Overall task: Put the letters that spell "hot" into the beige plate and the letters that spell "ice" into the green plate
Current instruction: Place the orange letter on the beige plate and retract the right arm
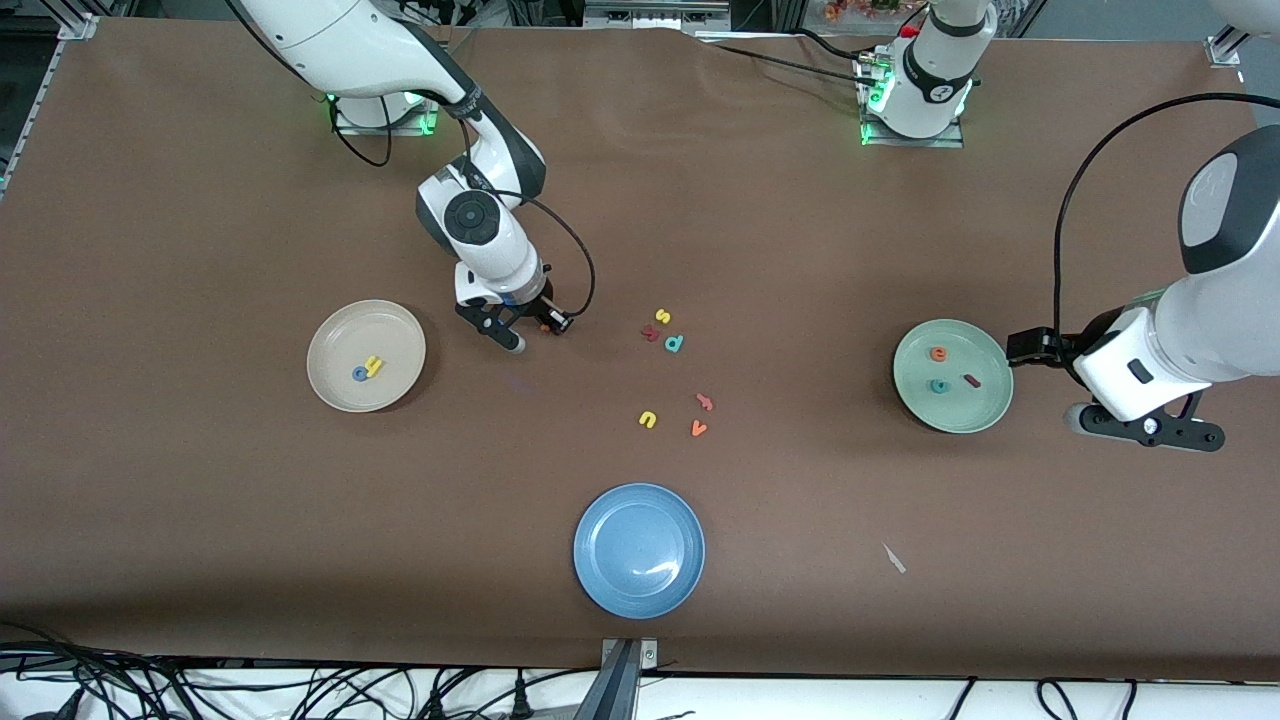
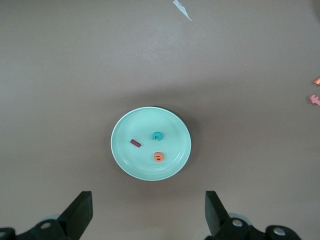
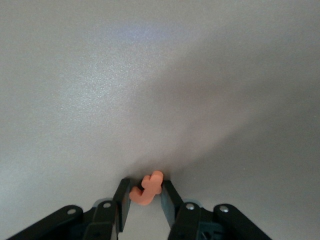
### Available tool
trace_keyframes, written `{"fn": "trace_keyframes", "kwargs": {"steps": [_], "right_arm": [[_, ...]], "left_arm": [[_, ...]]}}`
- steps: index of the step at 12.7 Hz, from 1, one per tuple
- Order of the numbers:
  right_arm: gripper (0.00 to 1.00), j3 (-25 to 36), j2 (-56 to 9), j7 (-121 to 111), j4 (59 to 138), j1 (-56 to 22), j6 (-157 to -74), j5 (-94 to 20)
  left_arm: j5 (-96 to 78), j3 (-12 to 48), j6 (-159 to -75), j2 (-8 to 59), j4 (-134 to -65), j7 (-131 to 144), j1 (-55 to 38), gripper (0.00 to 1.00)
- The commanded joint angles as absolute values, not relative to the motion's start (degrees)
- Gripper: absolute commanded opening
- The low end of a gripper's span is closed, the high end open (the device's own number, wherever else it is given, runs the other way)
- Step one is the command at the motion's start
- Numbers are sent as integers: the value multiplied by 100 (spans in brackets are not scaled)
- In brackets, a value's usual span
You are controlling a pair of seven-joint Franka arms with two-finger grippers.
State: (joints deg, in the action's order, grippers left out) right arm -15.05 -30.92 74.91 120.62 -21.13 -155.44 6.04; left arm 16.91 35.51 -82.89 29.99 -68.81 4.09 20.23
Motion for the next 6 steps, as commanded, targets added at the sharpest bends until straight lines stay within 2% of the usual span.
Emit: {"fn": "trace_keyframes", "kwargs": {"steps": [1,3,6], "right_arm": [[10,-1450,-3059,7638,12076,-2153,-15574,756],[11,-1424,-2753,7533,12076,-2119,-15330,773],[11,-1433,-2085,6805,12067,-1654,-14118,800]], "left_arm": [[1600,3586,-8218,2971,-6891,316,2074,99],[1600,3586,-8218,2971,-6891,316,2074,99],[1600,3621,-8218,2962,-6891,316,2074,99]]}}
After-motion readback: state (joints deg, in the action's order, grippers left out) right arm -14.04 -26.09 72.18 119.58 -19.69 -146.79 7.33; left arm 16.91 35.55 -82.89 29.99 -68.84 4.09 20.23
